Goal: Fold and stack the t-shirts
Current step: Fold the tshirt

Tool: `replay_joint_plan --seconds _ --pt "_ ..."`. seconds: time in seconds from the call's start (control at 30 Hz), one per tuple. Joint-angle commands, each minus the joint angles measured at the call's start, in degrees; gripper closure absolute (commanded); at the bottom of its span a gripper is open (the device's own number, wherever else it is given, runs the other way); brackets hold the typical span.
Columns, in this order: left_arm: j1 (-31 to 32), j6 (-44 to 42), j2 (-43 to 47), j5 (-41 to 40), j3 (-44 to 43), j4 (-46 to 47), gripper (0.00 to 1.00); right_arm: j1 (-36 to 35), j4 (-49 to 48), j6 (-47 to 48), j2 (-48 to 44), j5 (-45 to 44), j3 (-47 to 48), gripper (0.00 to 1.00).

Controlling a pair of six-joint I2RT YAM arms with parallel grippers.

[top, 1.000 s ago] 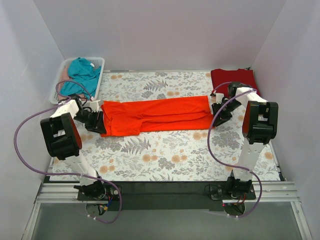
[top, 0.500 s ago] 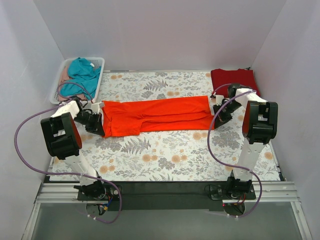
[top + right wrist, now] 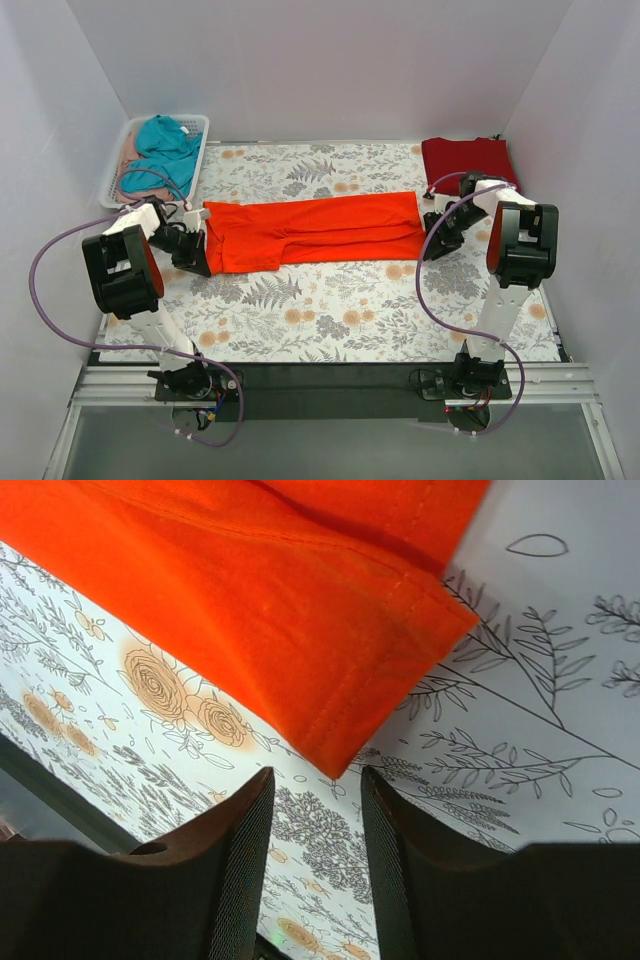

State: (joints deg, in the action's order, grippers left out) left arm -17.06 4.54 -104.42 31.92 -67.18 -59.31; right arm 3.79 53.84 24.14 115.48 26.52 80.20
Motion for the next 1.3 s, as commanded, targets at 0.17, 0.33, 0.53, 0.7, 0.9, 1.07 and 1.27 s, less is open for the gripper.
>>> replay_joint_plan --seconds 0.17,0.33,0.53,0.7,0.9,1.07,1.27 --pt "-0.1 0.4 2.5 0.1 -0.5 0.2 1.0 0.1 -0.3 -0.8 1.4 3.9 0.7 0.79" --pt "-0.1 -0.3 3.6 -1.8 0.6 -0.6 1.0 0.6 0.2 0.8 0.2 -1.6 -0.4 0.99" --pt "-0.6 -2.2 6.2 -4.0 3.5 -1.2 1.0 2.9 1.2 4.2 -2.4 -7.1 -2.7 0.99" --pt "-0.6 -3.4 8.4 -4.8 4.7 -1.6 1.0 3.9 1.7 6.4 -3.8 -8.9 -4.5 0.99" --pt "-0.6 -4.3 10.7 0.0 3.5 -4.2 0.82 3.8 4.7 7.7 -3.4 -5.3 -3.8 0.56" --pt "1.4 -4.3 13.1 5.3 -0.4 -9.2 0.68 3.8 5.3 8.0 -7.5 -4.5 -2.8 0.53" --pt "8.6 4.5 16.1 5.8 5.2 -2.1 0.63 3.2 5.7 7.0 -11.6 0.1 -2.2 0.55"
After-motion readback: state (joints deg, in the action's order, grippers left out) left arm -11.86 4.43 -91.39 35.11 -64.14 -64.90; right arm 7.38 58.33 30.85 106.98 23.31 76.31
